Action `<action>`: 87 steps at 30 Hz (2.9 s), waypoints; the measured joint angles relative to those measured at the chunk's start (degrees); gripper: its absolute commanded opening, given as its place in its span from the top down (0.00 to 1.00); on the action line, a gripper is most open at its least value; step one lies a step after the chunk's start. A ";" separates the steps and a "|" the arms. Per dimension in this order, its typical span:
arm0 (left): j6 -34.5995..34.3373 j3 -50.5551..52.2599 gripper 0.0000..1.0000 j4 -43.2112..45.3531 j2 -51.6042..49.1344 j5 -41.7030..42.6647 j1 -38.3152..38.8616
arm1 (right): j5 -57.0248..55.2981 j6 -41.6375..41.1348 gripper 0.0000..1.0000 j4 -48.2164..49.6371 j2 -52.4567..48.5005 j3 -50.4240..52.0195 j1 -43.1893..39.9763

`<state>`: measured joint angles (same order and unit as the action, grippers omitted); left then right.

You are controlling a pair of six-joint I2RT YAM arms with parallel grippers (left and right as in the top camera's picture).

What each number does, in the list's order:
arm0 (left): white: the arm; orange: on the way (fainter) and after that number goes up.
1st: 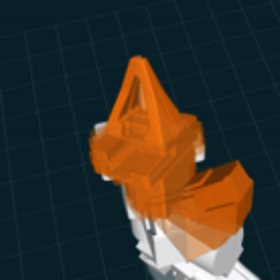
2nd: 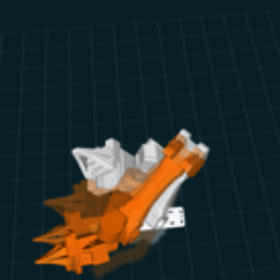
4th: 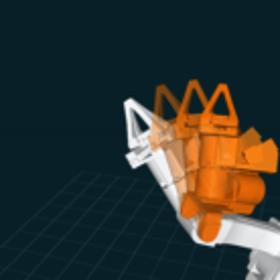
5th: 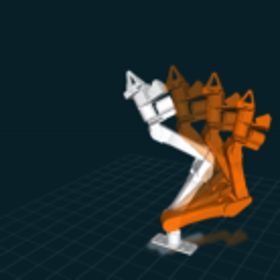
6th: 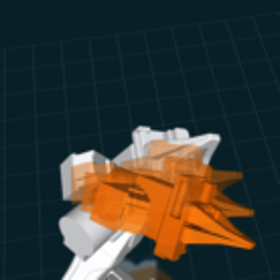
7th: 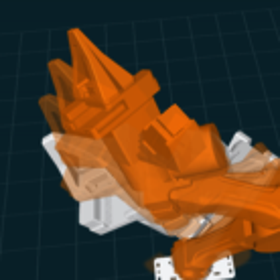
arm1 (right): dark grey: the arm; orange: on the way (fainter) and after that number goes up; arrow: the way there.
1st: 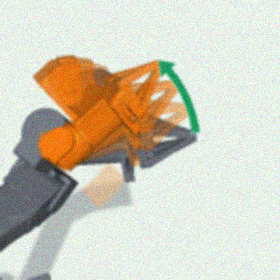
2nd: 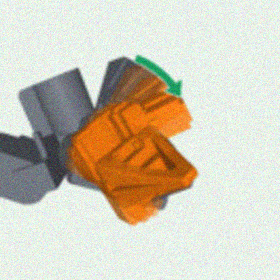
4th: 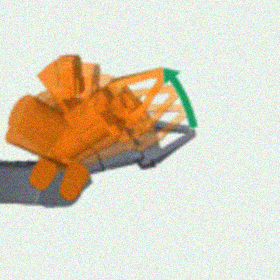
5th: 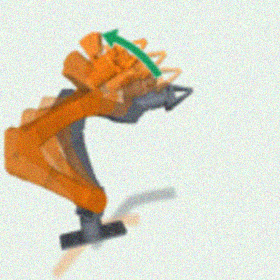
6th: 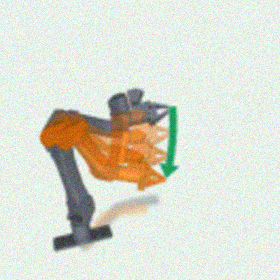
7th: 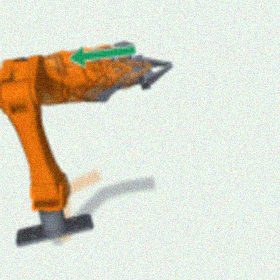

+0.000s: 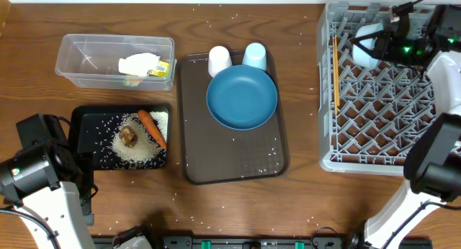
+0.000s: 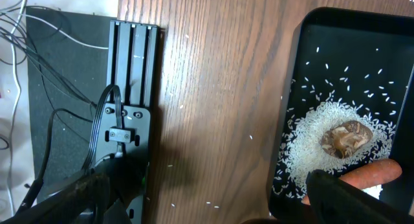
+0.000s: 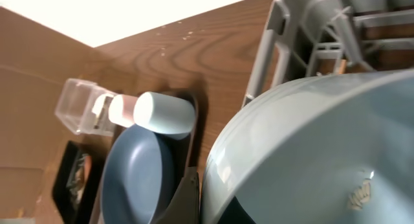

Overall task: Sort waste into correct bins and load items into the dishwasher rack
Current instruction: 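Open the right gripper to release the bowl in the rack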

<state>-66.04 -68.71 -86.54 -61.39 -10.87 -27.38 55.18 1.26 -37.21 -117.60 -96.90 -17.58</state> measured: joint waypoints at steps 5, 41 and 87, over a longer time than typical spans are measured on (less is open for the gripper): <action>-0.02 0.00 0.02 0.00 0.00 0.00 0.00 | 2.67 -0.50 0.99 0.26 -0.66 0.00 -1.27; -0.02 0.00 0.02 -0.02 0.00 0.00 0.00 | 9.44 -1.44 0.99 -5.86 -0.63 0.04 -7.32; -0.02 0.00 0.02 0.00 0.00 0.00 0.00 | 13.14 -2.51 0.99 -8.41 -4.70 -0.87 -11.39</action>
<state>-66.06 -68.71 -86.54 -61.39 -10.87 -27.38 68.31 -1.26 -45.63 -122.30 -97.78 -28.97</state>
